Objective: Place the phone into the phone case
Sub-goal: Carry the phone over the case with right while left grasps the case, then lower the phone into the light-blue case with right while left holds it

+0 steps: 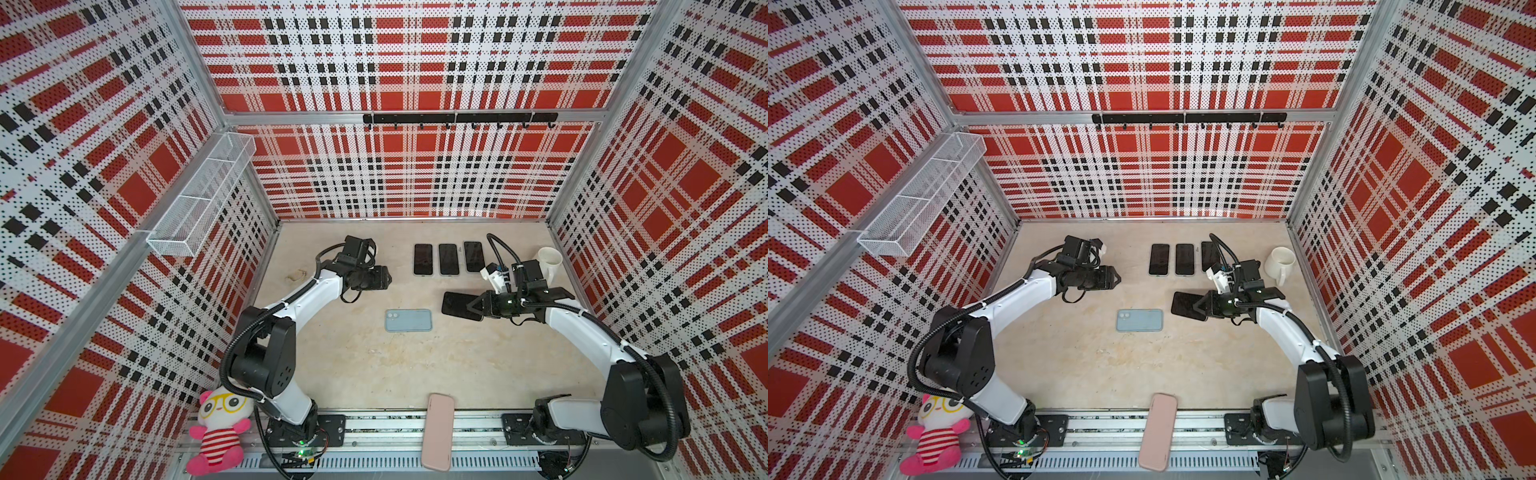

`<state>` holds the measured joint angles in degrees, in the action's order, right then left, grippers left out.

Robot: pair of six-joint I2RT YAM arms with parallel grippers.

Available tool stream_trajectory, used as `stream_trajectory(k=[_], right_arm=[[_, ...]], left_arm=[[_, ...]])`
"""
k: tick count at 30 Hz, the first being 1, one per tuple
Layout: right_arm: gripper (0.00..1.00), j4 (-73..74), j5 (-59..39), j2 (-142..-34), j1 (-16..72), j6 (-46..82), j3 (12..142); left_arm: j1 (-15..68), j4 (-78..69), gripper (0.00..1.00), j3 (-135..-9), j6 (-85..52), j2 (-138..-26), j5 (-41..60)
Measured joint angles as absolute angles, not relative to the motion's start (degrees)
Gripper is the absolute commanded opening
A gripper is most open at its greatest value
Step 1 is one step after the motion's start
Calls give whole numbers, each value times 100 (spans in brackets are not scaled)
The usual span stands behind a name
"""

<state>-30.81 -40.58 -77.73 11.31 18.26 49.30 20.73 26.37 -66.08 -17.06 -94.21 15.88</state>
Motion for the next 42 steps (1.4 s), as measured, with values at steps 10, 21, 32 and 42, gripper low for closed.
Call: stream_trajectory(k=[10,21,32,42], right_arm=[[0,-2808,-4558,-8952,1872,2023,5443],[0,-2421,-4681,-9454,2064,2228,5555],[0,-2261,-4893,-10009,2104,2239,5671],[0,-1990,-5210,-10490,2217,2324,5911]], left_arm=[[2123,2641,50,-5618,-1496,-9773,2414],[2132,2261,52,-5426,-1492,-9909,2829],[2141,1905,40,-5151,-1608,-9957,3059],[2141,1675,41,-5100,-1691,-10014,3245]])
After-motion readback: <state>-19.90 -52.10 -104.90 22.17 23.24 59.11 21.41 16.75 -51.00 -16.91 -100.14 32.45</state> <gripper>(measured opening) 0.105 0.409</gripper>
